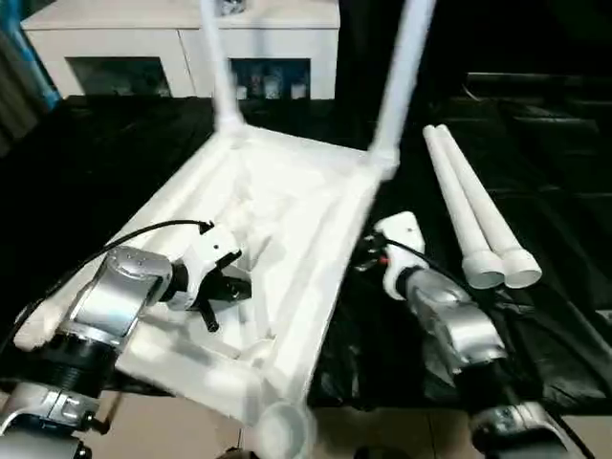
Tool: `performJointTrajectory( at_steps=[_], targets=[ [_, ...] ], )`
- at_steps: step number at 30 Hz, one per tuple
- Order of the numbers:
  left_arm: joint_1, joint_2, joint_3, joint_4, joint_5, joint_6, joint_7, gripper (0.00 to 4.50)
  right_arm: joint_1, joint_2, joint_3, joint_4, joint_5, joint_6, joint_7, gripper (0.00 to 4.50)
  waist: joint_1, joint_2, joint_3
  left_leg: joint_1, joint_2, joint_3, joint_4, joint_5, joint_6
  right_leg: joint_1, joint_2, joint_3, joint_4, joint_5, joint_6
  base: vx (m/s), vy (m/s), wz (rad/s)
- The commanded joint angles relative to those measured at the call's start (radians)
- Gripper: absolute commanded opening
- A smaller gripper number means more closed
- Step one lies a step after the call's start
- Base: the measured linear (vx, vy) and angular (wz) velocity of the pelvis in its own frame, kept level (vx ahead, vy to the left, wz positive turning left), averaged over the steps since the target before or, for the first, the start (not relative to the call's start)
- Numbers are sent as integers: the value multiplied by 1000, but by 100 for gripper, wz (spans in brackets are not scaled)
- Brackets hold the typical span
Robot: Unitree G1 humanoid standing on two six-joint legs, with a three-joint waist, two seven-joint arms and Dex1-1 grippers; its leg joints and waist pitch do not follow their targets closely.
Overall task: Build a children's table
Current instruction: Rotate table base
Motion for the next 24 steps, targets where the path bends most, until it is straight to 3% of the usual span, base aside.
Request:
performJointTrajectory(
  at_steps=[1, 5, 6, 7, 8, 9, 10, 11, 12, 13, 15, 17, 18, 19, 20, 21, 22, 23, 24],
  targets=[
    [-34, -62, -52, -6, -27, -40, -4, 0, -45, 76, 90, 20, 24, -36, 93, 2, 6, 9, -68, 14, 47, -27, -68, -248, 4, 49, -56, 46, -60, -151, -275, 0, 0, 0],
    [-75, -123, -50, 65, -15, -77, 41, 0, -111, 109, 86, 130, 4, -91, 84, 2, 6, 7, -69, 15, 48, -27, -66, -247, 6, 51, -59, 46, -60, -165, -277, 0, 0, 0],
    [-114, -155, -39, 144, 11, -123, 115, 0, -143, 117, 72, 167, -1, -109, 59, 2, 5, 7, -69, 16, 46, -26, -65, -247, 8, 48, -57, 46, -61, -166, -279, 0, 0, 0],
    [-121, -160, -37, 158, 15, -131, 128, 0, -149, 118, 69, 174, -2, -113, 55, 2, 4, -2, -70, 18, 42, -24, -63, -243, 11, 48, -55, 45, -63, -171, -279, 0, 0, 0],
    [-170, -190, -20, 258, 49, -194, 229, 0, -178, 121, 48, 204, -6, -136, 25, 2, 8, 2, -68, 20, 45, -24, -63, -248, 10, 46, -56, 46, -66, -182, -276, 0, 0, 0],
    [-179, -194, -17, 277, 55, -207, 249, 0, -182, 121, 45, 206, -7, -139, 19, 2, 9, 3, -66, 20, 42, -24, -62, -259, 12, 44, -54, 45, -69, -198, -269, 0, 0, 0],
    [-207, -203, -8, 336, 73, -244, 311, 0, -188, 117, 34, 206, -9, -151, 8, 2, 9, -3, -67, 20, 45, -24, -63, -268, 9, 47, -56, 46, -68, -208, -264, 0, 0, 0],
    [-228, -205, -3, 382, 88, -275, 359, 0, -188, 110, 25, 198, -10, -160, -1, 2, 12, -1, -68, 16, 45, -28, -65, -290, 11, 48, -60, 45, -70, -243, -239, 0, 0, 0],
    [-249, -203, -2, 433, 106, -313, 405, 0, -183, 98, 13, 180, -9, -169, -14, 2, 10, 3, -68, 12, 45, -32, -66, -285, 11, 51, -59, 44, -69, -243, -228, 0, 0, 0],
    [-249, -203, -2, 433, 106, -313, 405, 0, -183, 98, 13, 180, -9, -169, -14, 2, 13, 0, -72, 15, 49, -32, -66, -266, 11, 50, -61, 44, -67, -209, -233, 0, 0, 0],
    [-277, -192, -4, 505, 136, -372, 485, 0, -158, 65, -15, 120, -11, -172, -56, 2, 16, 8, -77, 17, 51, -31, -63, -223, 18, 50, -57, 43, -57, -120, -253, 0, 0, 0],
    [-289, -189, 2, 541, 146, -410, 539, 0, -126, 45, -43, 48, 2, -142, -75, 2, 26, 4, -80, 17, 46, -27, -55, -141, 46, 52, -50, 42, -46, 10, -256, 0, 0, 0],
    [-296, -190, 9, 566, 148, -441, 564, 0, -112, 37, -61, 16, 10, -123, -88, 2, 30, 12, -82, 17, 46, -27, -54, -127, 51, 53, -51, 42, -42, 29, -263, 0, 0, 0],
    [-298, -190, 11, 578, 151, -459, 576, 0, -100, 31, -72, -9, 12, -111, -100, 2, 32, 11, -82, 16, 44, -24, -50, -115, 63, 53, -49, 42, -43, 59, -268, 0, 0, 0],
    [-295, -188, 13, 580, 151, -467, 574, 0, -87, 24, -82, -41, 16, -102, -105, 2, 33, 16, -83, 14, 44, -26, -50, -111, 64, 55, -52, 41, -40, 68, -273, 0, 0, 0],
    [-290, -185, 14, 579, 151, -473, 565, 0, -72, 16, -91, -75, 24, -90, -104, 2, 32, 9, -83, 11, 43, -26, -50, -119, 70, 57, -53, 39, -43, 58, -275, 0, 0, 0],
    [-285, -183, 17, 583, 145, -490, 547, 0, -56, 9, -101, -112, 28, -83, -102, 2, 33, 12, -81, 12, 42, -26, -51, -130, 70, 58, -54, 38, -44, 41, -276, 0, 0, 0],
    [-264, -178, 25, 560, 127, -501, 496, 0, -29, -9, -119, -176, 18, -73, -113, 2, 33, 19, -73, 12, 45, -28, -57, -184, 57, 57, -56, 38, -56, -33, -268, 0, 0, 0],
    [-257, -175, 26, 556, 119, -509, 475, 0, -20, -15, -126, -198, 10, -70, -121, 18, 32, 18, -73, 10, 46, -28, -58, -196, 51, 58, -56, 38, -56, -50, -267, 0, 0, 0]
  ],
)
